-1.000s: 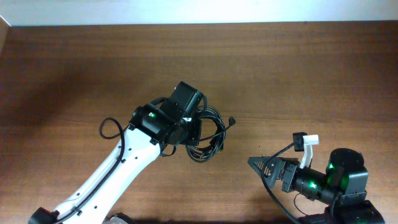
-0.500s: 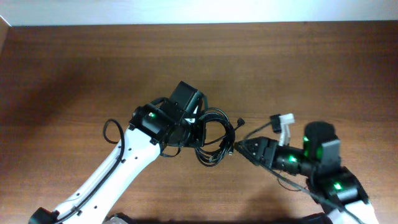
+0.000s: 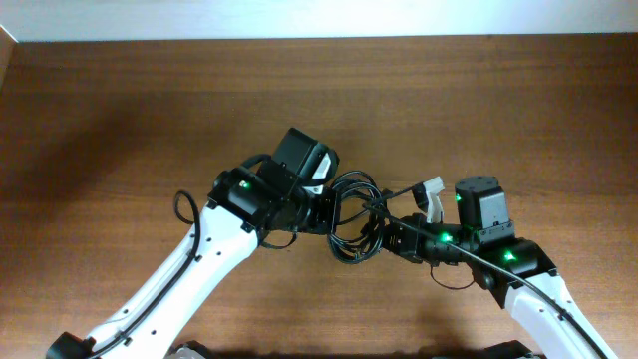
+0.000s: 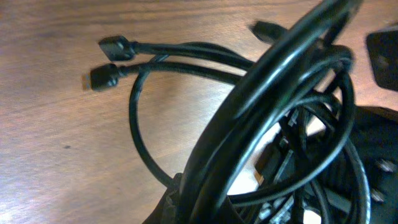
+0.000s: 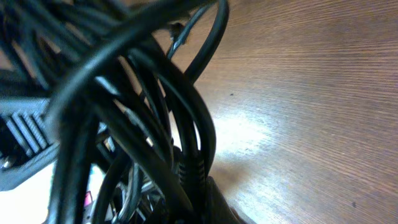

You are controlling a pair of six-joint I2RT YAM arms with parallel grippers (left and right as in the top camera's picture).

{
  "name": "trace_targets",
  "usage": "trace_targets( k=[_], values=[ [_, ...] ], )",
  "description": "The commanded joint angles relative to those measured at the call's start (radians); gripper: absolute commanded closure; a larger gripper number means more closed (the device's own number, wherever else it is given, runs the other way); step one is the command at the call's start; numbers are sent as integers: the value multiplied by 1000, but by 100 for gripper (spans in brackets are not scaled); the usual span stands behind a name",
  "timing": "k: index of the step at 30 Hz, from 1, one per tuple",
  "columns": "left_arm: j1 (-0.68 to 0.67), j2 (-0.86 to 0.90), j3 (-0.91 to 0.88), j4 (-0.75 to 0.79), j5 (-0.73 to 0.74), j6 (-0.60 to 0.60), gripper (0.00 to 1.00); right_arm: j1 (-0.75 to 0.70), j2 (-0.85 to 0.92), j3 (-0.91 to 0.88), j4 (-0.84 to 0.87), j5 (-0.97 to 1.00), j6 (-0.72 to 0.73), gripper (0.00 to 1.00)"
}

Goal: Untangle cables

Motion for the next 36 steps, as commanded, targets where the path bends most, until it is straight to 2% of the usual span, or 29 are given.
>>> trace_targets(
  k=[1, 6, 9, 14, 16, 21, 24, 26, 30, 34, 36],
  values=[
    [4, -26, 19, 13, -235, 24, 100, 5, 4, 10, -15, -126, -76, 96],
    [4, -26, 19, 13, -342, 23, 100, 6, -19, 10, -19, -250, -130, 96],
    [4, -26, 19, 13, -421, -99, 100, 6, -64, 10, -20, -249, -130, 96],
    [4, -26, 19, 24, -495, -232, 100, 5, -91, 10, -58, -243, -130, 96],
    [4, -26, 19, 45, -493, -261, 100, 6, -91, 10, -72, -238, -130, 88],
    [4, -26, 19, 78, -483, -261, 100, 5, -91, 10, -72, -237, -129, 60],
    [3, -26, 19, 78, -479, -253, 100, 5, -91, 10, -59, -238, -124, 56],
    [3, -26, 19, 79, -426, -170, 100, 5, -90, 10, 36, -222, -117, 47],
    [3, -26, 19, 80, -267, 3, 100, 5, -76, 10, 212, -126, -13, 45],
    [3, -26, 19, 85, -149, 15, 100, 6, -56, 10, 251, -29, 40, 47],
    [3, -26, 19, 97, -93, 16, 100, 5, -37, 10, 251, 8, 40, 56]
  ],
)
